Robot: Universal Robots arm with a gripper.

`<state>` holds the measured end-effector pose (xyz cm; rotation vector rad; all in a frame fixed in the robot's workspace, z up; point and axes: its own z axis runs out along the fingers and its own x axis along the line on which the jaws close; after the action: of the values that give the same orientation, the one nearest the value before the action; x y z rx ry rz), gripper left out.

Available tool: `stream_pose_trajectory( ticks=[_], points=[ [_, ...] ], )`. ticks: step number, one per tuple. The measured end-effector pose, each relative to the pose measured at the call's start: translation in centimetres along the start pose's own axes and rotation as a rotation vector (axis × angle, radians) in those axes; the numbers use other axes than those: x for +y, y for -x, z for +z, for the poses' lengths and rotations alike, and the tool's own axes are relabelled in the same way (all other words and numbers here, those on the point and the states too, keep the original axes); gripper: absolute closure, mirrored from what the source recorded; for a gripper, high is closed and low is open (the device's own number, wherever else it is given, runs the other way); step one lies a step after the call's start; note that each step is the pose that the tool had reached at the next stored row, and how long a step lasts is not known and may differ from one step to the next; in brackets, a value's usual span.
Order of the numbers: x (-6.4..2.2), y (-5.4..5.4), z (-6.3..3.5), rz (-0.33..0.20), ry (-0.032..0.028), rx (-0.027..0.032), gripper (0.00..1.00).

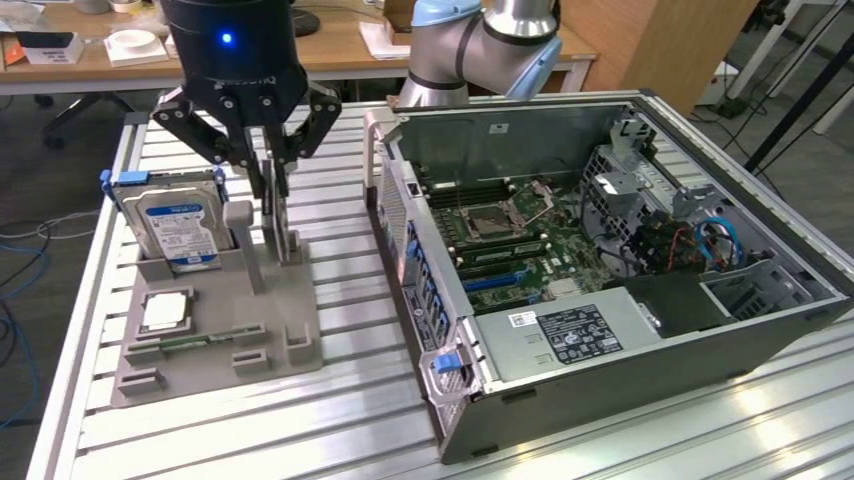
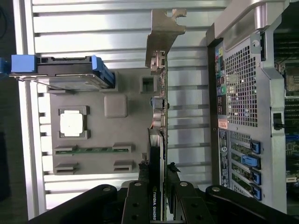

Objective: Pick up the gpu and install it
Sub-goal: 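Pick up the gpu and move the gpu toward the slot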

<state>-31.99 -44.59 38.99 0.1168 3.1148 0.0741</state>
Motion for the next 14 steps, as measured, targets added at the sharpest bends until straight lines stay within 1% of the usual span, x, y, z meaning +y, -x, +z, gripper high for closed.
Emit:
stream_pose_trajectory(
  ticks=[14],
  points=[
    [0.06,0.0,-1.21,0.000,0.0000,0.0001,0.74]
  ],
)
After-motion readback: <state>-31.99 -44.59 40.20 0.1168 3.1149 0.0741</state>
